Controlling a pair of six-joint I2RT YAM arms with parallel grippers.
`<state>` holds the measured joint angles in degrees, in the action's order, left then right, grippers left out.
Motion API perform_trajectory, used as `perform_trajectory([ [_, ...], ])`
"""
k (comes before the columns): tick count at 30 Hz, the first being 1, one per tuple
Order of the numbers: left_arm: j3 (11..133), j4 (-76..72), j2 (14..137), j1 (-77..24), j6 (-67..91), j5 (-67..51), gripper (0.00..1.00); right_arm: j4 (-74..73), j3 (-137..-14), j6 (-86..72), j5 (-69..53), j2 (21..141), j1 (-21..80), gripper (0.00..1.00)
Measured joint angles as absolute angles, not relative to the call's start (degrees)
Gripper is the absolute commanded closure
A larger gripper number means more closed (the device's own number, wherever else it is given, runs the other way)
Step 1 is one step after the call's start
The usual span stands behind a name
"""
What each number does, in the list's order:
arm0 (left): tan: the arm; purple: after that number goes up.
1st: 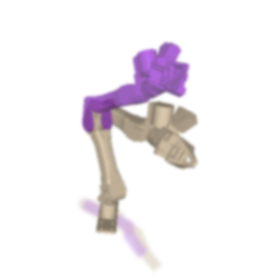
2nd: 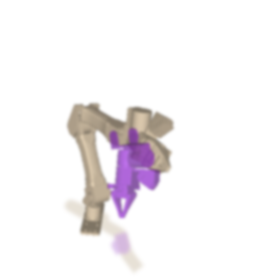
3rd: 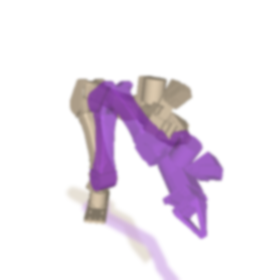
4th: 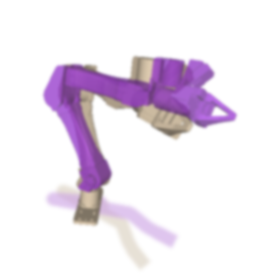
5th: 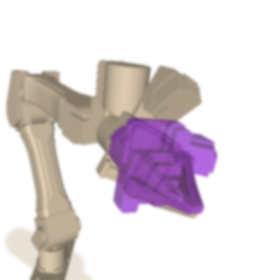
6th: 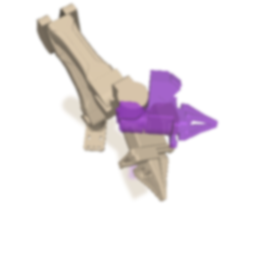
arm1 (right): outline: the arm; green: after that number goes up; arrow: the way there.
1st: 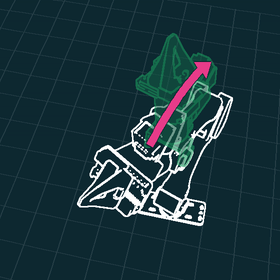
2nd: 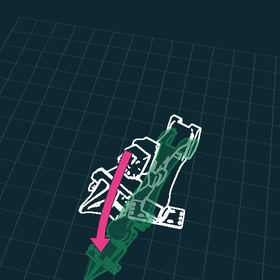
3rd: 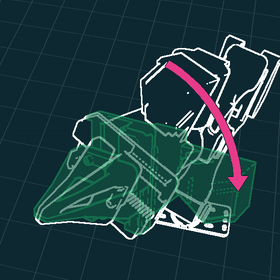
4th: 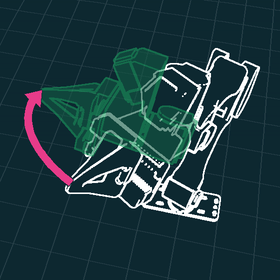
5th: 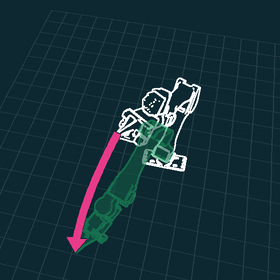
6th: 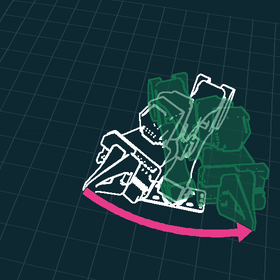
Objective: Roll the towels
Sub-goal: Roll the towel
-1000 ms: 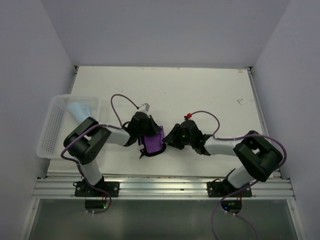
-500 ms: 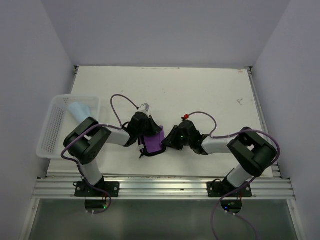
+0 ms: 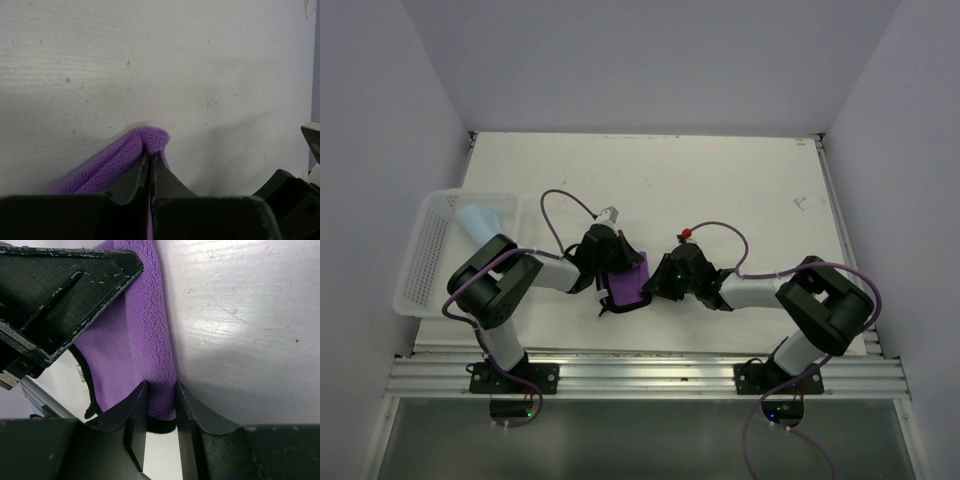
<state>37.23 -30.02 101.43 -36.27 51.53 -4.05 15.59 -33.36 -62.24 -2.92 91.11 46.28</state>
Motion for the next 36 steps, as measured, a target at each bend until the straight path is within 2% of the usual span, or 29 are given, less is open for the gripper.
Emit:
perform_trajectory([
  [6, 37.3, -29.8, 101.4, -36.3, 51.5, -3.9, 1.00, 15.3, -33.4, -60.2, -2.5, 91.1, 46.7, 0.73],
  [9, 37.5, -29.5, 101.4, -36.3, 51.5, -3.9, 1.00, 14.6, -33.8, -58.5, -1.7, 91.1, 47.1, 0.80],
  [13, 38.0, -27.8, 100.9, -36.3, 51.5, -3.7, 1.00, 14.5, -33.8, -56.7, -0.5, 91.2, 47.6, 0.94],
  [16, 38.9, -24.4, 99.9, -36.3, 51.3, -2.9, 1.00, 14.8, -33.7, -55.8, 0.2, 91.2, 47.9, 1.00],
  [25, 39.1, -14.2, 94.4, -36.3, 49.7, 0.9, 1.00, 15.8, -33.6, -53.7, 1.0, 91.2, 48.6, 1.00],
  [35, 39.1, -11.2, 93.0, -36.2, 48.4, 1.8, 1.00, 13.1, -36.1, -49.4, 3.9, 91.5, 51.1, 1.00],
  [36, 39.1, -11.0, 92.9, -36.2, 48.3, 1.8, 0.96, 12.4, -36.5, -48.8, 4.8, 91.5, 51.7, 1.00],
])
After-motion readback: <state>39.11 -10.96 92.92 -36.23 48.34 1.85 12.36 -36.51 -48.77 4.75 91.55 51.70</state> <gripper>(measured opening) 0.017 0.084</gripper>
